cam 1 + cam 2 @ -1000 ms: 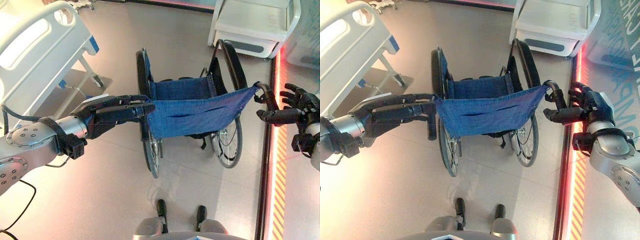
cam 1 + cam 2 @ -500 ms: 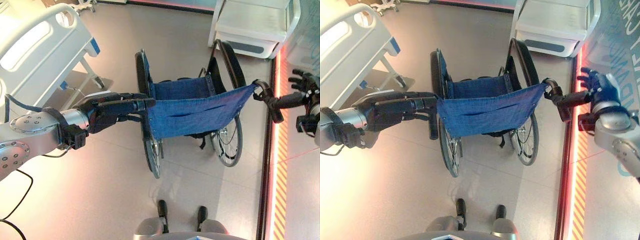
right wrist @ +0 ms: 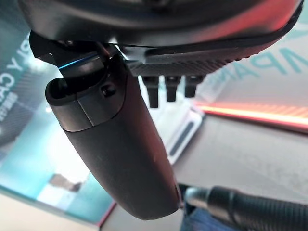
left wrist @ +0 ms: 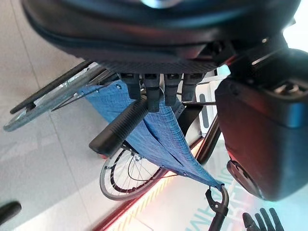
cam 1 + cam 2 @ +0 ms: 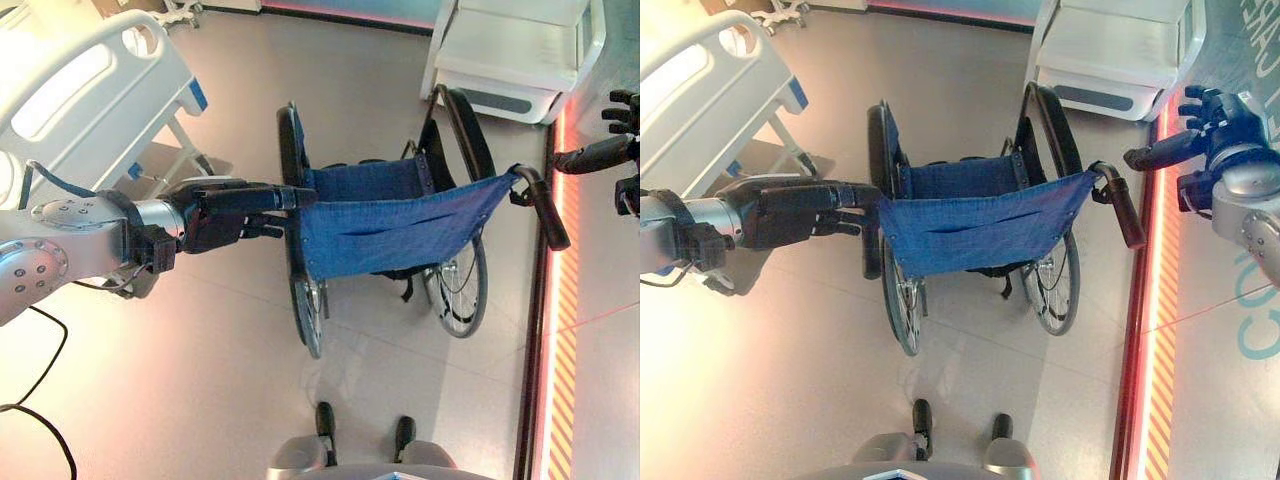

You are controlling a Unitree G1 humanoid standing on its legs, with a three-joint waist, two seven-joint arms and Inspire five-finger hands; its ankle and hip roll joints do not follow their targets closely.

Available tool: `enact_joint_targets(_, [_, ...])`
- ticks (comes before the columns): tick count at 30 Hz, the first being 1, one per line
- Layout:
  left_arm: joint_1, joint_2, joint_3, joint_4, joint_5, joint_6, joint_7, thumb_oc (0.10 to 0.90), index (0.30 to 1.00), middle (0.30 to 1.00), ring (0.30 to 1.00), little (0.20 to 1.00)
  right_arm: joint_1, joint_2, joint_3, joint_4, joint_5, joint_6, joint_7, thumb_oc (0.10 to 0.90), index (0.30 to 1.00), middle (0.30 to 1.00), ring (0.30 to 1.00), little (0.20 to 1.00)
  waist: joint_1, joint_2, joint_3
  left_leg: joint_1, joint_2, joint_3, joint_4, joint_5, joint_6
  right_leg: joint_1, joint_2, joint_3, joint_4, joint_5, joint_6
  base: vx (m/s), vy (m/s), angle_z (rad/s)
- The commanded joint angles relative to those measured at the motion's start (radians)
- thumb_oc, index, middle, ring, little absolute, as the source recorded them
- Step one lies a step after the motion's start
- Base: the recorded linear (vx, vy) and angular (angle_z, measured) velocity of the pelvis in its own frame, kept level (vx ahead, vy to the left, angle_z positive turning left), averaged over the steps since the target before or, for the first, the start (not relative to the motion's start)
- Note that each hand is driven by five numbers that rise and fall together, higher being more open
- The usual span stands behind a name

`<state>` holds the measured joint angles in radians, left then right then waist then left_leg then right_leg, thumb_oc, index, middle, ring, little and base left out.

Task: Push the wheelchair next to the bed

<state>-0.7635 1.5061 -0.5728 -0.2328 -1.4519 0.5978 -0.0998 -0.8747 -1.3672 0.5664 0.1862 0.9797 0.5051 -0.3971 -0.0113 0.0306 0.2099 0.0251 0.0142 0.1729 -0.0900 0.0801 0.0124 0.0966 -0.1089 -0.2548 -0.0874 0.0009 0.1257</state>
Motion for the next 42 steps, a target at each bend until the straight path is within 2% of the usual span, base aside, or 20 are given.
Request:
enact_joint_targets(1, [-0.055,-0.004,0.047,0.062,-0.018,-0.040,-0.024,0.800,0.900,0.900,0.900,0.900,-0.118,-0.062,0.039,-0.004,-0.083,0.005,0.070,0.800,0.900,0.900,0.900,0.900,0.028,-0.020,-0.104,0.031,0.027,-0.002,0.003,-0.053,-0.079,-0.015,-0.011,-0.026,0.000,0.041,0.024,0.03,0.011,0.03])
enact_joint_targets(9, [-0.028,-0.037,0.071,0.086,0.028,-0.045,-0.052,0.800,0.900,0.900,0.900,0.900,-0.002,-0.013,-0.018,0.015,-0.109,0.085,0.164,0.800,0.900,0.900,0.900,0.900,0.030,-0.020,-0.104,0.028,0.024,-0.007,0.003,-0.054,-0.075,-0.015,-0.012,-0.029,0.000,0.039,0.022,0.00,0.000,0.00])
enact_joint_targets(12, [-0.021,-0.048,0.069,0.084,0.038,-0.053,-0.050,0.800,0.900,0.900,0.900,0.900,0.033,0.008,-0.025,0.016,-0.011,0.118,0.194,0.800,0.900,0.900,0.900,0.900,0.031,-0.021,-0.102,0.030,0.025,-0.008,0.003,-0.053,-0.076,-0.013,-0.011,-0.030,0.000,0.038,0.021,0.00,0.000,0.00])
enact_joint_targets(13, [-0.006,-0.054,0.076,0.085,0.047,-0.061,-0.053,0.800,0.900,0.900,0.900,0.900,0.063,0.027,-0.037,0.013,0.042,0.116,0.206,0.800,0.900,0.900,0.900,0.900,0.030,-0.022,-0.101,0.031,0.024,-0.008,0.003,-0.054,-0.076,-0.012,-0.010,-0.029,0.000,0.037,0.019,0.00,0.000,0.00])
enact_joint_targets(18, [0.061,-0.075,0.118,0.072,0.079,-0.077,-0.058,0.800,0.900,0.900,0.900,0.900,0.145,0.071,-0.082,0.007,0.095,0.113,0.225,0.800,0.900,0.900,0.900,0.900,0.033,-0.023,-0.098,0.031,0.024,-0.008,0.003,-0.055,-0.077,-0.012,-0.007,-0.032,0.000,0.035,0.017,0.00,0.000,0.00])
enact_joint_targets(24, [0.159,-0.092,0.189,0.063,0.118,-0.091,-0.082,0.800,0.900,0.900,0.900,0.900,0.233,0.087,-0.118,0.016,0.022,0.125,0.262,0.800,0.900,0.900,0.900,0.900,0.035,-0.028,-0.099,0.032,0.026,-0.006,0.003,-0.054,-0.079,-0.013,-0.005,-0.035,0.000,0.035,0.016,0.00,0.000,0.00])
enact_joint_targets(30, [0.179,-0.091,0.198,0.066,0.128,-0.095,-0.095,0.800,0.900,0.900,0.900,0.900,0.238,0.072,-0.113,0.031,-0.026,0.137,0.282,0.800,0.900,0.900,0.900,0.900,0.034,-0.028,-0.094,0.033,0.027,-0.003,0.003,-0.051,-0.079,-0.012,-0.003,-0.036,0.000,0.036,0.016,0.00,0.000,0.00])
enact_joint_targets(35, [0.150,-0.094,0.166,0.082,0.130,-0.096,-0.100,0.800,0.900,0.900,0.900,0.900,0.183,0.076,-0.079,0.062,-0.068,0.098,0.221,0.800,0.900,0.900,0.900,0.900,0.038,-0.024,-0.089,0.033,0.026,-0.008,0.003,-0.049,-0.078,-0.010,-0.004,-0.035,0.000,0.035,0.014,0.00,0.000,0.00])
enact_joint_targets(37, [0.107,-0.094,0.126,0.094,0.117,-0.089,-0.093,0.800,0.900,0.900,0.900,0.900,0.114,0.073,-0.043,0.092,-0.054,0.084,0.168,0.800,0.900,0.900,0.900,0.900,0.040,-0.022,-0.084,0.034,0.025,-0.014,0.003,-0.049,-0.079,-0.007,-0.003,-0.035,0.000,0.035,0.013,0.00,0.000,0.00])
enact_joint_targets(38, [0.102,-0.095,0.122,0.096,0.116,-0.089,-0.093,0.800,0.900,0.900,0.900,0.900,0.104,0.072,-0.037,0.097,-0.051,0.083,0.163,0.770,0.855,0.855,0.855,0.855,0.041,-0.022,-0.083,0.034,0.025,-0.015,0.003,-0.049,-0.079,-0.007,-0.003,-0.035,0.000,0.035,0.013,0.00,0.000,0.00])
enact_joint_targets(39, [0.079,-0.094,0.102,0.105,0.112,-0.085,-0.095,0.800,0.900,0.900,0.900,0.900,0.056,0.069,-0.011,0.119,-0.037,0.073,0.131,0.598,0.596,0.596,0.596,0.596,0.044,-0.022,-0.081,0.034,0.024,-0.019,0.003,-0.049,-0.079,-0.005,-0.003,-0.036,0.000,0.035,0.013,0.00,0.000,0.00])
enact_joint_targets(40, [0.066,-0.093,0.092,0.111,0.109,-0.084,-0.097,0.800,0.900,0.900,0.900,0.900,0.037,0.065,0.001,0.128,-0.033,0.068,0.125,0.400,0.300,0.300,0.300,0.300,0.045,-0.022,-0.080,0.035,0.024,-0.020,0.003,-0.049,-0.079,-0.004,-0.003,-0.036,0.000,0.035,0.013,0.00,0.000,0.00])
enact_joint_targets(42, [0.048,-0.096,0.076,0.128,0.113,-0.079,-0.112,0.800,0.900,0.900,0.900,0.900,-0.010,0.060,0.022,0.149,-0.044,0.063,0.115,0.400,0.300,0.300,0.300,0.300,0.049,-0.024,-0.080,0.034,0.023,-0.023,0.003,-0.050,-0.078,-0.003,-0.003,-0.038,0.000,0.036,0.013,0.00,0.000,0.00])
